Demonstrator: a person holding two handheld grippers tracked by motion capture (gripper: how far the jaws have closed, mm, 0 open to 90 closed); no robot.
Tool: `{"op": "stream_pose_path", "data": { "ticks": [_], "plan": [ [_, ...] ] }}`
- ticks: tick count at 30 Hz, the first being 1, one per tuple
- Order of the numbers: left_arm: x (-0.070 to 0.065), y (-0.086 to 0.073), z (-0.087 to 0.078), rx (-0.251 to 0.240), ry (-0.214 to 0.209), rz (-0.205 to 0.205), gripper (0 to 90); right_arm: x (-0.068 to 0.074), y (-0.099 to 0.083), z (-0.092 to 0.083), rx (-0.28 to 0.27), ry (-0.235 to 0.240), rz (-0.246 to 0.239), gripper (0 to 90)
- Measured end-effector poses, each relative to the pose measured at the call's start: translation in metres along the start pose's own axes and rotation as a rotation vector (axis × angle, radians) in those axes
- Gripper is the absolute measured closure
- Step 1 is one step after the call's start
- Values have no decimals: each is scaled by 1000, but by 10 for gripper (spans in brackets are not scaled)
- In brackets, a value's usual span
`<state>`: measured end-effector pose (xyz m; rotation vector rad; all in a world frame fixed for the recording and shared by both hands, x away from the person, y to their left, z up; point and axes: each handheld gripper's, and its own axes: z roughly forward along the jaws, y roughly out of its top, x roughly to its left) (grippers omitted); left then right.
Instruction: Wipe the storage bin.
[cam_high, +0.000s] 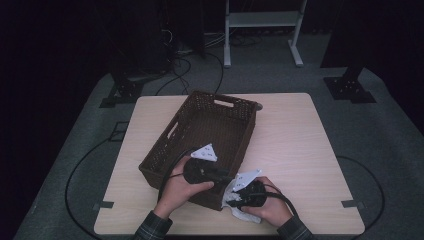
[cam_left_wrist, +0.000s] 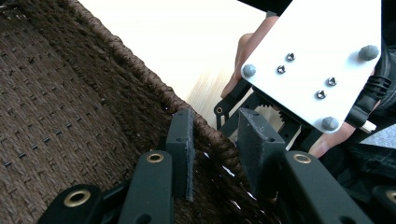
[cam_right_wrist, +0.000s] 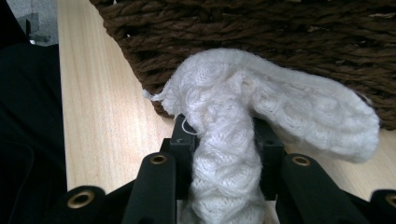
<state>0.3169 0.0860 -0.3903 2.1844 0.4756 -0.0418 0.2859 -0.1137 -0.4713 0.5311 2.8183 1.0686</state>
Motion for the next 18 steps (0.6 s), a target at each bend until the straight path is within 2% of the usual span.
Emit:
{"op": "stream_pose_path", "data": {
  "ticks": [5, 7, 13, 18],
  "plan": [
    [-1, 0, -6, -20, -9, 13, 619, -2, -5, -11, -10, -23, 22, 672],
    [-1, 0, -10, -30, -3, 17, 610, -4, -6, -18, -22, -52, 31, 672],
    [0, -4, -30, -69, -4, 30, 586, -11, -13, -33, -41, -99, 52, 672],
    [1, -15, -46, -69, 8, 47, 552, -20, -25, -46, -37, -154, 77, 672]
  ]
}}
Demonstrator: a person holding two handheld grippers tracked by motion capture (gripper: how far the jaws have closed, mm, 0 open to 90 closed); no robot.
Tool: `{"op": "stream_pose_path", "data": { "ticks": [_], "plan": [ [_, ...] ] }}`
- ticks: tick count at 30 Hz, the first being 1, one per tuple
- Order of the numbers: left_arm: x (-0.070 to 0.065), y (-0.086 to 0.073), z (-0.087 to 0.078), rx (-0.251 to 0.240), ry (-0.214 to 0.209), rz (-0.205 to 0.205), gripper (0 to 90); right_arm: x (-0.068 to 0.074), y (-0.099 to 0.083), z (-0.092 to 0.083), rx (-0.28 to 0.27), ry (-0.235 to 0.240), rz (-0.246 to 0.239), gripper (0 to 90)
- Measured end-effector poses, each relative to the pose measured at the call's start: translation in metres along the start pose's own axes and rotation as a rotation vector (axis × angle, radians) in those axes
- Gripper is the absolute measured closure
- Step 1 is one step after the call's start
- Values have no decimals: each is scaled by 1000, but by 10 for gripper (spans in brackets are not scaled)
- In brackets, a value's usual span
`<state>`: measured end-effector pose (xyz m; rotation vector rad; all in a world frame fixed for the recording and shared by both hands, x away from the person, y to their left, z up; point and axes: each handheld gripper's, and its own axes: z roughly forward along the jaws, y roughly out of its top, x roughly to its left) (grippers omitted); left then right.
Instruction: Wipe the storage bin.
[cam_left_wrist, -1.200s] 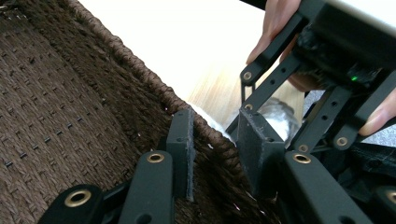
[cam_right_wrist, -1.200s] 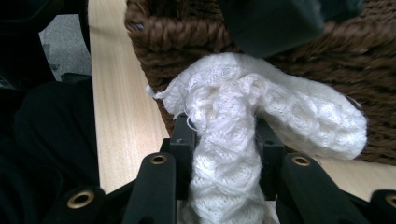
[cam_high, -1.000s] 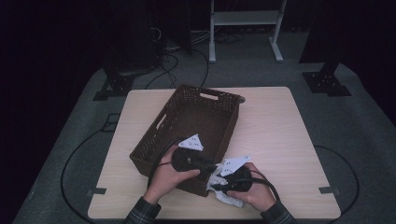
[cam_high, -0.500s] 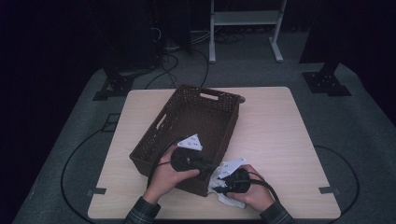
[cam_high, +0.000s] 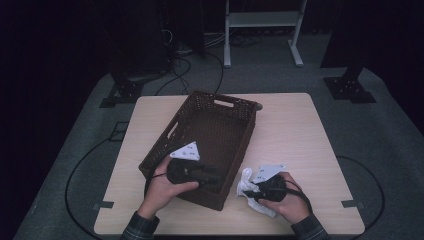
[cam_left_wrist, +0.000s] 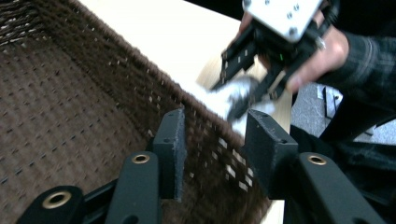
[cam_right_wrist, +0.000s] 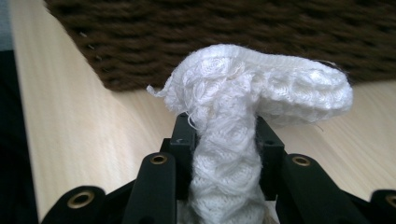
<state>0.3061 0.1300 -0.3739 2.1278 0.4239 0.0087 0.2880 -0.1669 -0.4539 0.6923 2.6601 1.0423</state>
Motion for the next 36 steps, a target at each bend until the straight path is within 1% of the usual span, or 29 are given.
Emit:
{"op": "stream_pose_path", "data": {
  "ticks": [4, 8, 13, 15, 20, 24, 26, 28, 30, 34, 36],
  "plan": [
    [1, -12, -14, -2, 14, 5, 541, -7, -9, -7, 5, -32, 10, 672],
    [3, -19, -25, -8, 20, -2, 527, -14, -17, -13, 10, -60, 28, 672],
    [6, -28, -35, -11, 20, -13, 501, -19, -25, -18, 12, -77, 46, 672],
    [7, -33, -37, -3, 23, -17, 500, -20, -27, -20, 9, -83, 50, 672],
    [9, -41, -38, 12, 26, -26, 495, -23, -30, -22, 9, -93, 57, 671],
    [12, -46, -36, 31, 39, -27, 507, -24, -31, -21, 13, -101, 56, 672],
    [12, -48, -35, 34, 26, -36, 517, -24, -31, -20, 16, -100, 57, 671],
    [12, -48, -35, 48, 16, -32, 551, -24, -31, -20, 17, -101, 59, 671],
    [11, -49, -35, 51, 10, -33, 585, -24, -31, -20, 19, -100, 61, 671],
    [11, -48, -32, 47, 5, -36, 597, -23, -31, -19, 19, -101, 60, 671],
    [9, -47, -29, 38, 4, -38, 606, -24, -31, -19, 19, -102, 60, 671]
  ]
}}
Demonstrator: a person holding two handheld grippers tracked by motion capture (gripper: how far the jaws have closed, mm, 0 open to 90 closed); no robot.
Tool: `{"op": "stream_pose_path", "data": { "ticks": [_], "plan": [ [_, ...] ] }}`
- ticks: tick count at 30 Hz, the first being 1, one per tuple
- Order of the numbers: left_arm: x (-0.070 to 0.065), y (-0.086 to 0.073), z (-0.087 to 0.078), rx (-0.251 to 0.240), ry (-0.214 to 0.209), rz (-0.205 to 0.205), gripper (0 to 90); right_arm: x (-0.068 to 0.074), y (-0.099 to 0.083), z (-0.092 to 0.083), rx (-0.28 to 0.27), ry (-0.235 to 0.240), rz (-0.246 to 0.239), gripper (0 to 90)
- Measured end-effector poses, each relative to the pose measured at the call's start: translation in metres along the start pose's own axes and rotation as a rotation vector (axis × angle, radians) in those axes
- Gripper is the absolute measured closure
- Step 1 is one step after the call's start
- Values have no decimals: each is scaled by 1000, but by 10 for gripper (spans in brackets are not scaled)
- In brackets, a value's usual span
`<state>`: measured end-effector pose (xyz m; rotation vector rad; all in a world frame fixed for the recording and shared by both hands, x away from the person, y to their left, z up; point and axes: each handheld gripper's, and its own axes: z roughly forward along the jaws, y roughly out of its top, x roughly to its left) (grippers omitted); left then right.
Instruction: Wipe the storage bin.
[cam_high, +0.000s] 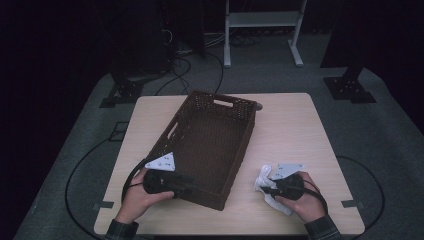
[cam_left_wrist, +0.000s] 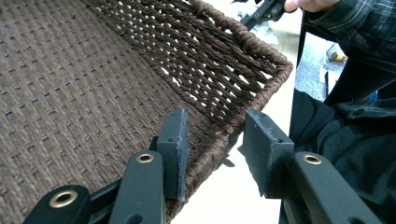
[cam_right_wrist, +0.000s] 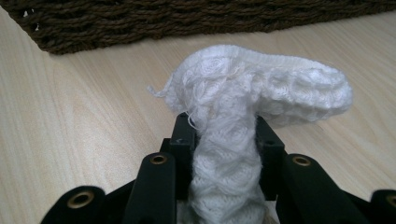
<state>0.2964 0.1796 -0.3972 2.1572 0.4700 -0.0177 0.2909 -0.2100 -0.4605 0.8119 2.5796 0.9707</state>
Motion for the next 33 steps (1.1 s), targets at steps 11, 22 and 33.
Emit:
{"op": "stream_pose_path", "data": {
  "ticks": [11, 22, 33],
  "plan": [
    [-5, 17, 28, -4, -26, 5, 686, -1, -1, 0, 8, -10, -3, 671],
    [-13, 36, 52, 28, -15, 15, 742, -1, -1, 0, 20, -23, -12, 671],
    [-13, 34, 38, -5, -17, 25, 631, -2, -2, 2, 22, -23, -16, 670]
  ]
}}
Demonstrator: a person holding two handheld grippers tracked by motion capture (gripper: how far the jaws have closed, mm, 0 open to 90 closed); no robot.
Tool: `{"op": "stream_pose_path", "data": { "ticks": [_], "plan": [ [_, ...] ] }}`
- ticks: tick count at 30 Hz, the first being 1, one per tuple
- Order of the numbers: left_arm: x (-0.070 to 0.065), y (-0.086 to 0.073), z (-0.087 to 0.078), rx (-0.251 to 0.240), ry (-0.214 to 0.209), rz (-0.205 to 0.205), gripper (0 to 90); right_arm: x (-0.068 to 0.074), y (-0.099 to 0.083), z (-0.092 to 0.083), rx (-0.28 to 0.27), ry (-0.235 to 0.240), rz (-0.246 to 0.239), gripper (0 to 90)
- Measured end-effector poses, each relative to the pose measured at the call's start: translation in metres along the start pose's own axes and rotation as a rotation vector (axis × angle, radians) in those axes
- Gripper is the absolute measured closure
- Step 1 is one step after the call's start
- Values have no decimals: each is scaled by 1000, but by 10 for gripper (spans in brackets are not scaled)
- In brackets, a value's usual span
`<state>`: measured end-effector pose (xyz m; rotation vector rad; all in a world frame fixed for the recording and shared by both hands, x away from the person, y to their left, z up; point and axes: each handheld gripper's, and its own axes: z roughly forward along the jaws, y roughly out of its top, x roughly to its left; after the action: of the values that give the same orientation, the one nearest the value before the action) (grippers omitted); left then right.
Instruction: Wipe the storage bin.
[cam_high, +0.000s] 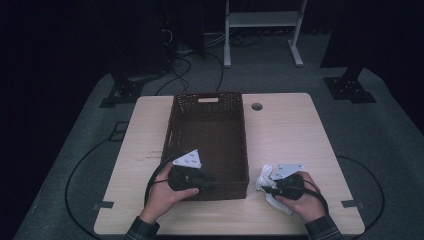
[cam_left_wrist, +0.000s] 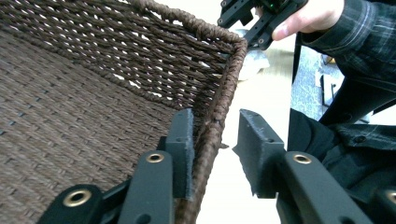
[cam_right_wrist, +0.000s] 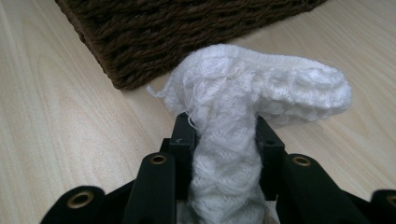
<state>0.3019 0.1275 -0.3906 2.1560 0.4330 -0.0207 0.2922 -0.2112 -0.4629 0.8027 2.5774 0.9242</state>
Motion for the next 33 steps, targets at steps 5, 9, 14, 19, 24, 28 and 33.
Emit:
{"op": "stream_pose_path", "data": {
  "ticks": [5, 9, 14, 19, 24, 28, 33],
  "plan": [
    [6, -7, -20, -25, 10, 8, 594, 0, 0, 0, -1, -4, 0, 670],
    [10, -17, -39, -47, 25, 9, 580, 0, -1, 0, 0, -5, 3, 670],
    [14, -28, -59, -42, 60, 8, 576, 0, -1, 1, 5, -5, -3, 670],
    [18, -39, -73, -23, 82, -25, 596, 0, -1, 2, 10, -9, -5, 669],
    [20, -48, -79, 2, 97, -57, 626, 0, -1, 2, 11, -10, -4, 669],
    [22, -53, -77, 27, 98, -65, 685, 0, -1, 2, 13, -11, -6, 669],
    [22, -54, -73, 2, 74, -62, 725, 0, -1, 3, 14, -12, -8, 669]
  ]
}}
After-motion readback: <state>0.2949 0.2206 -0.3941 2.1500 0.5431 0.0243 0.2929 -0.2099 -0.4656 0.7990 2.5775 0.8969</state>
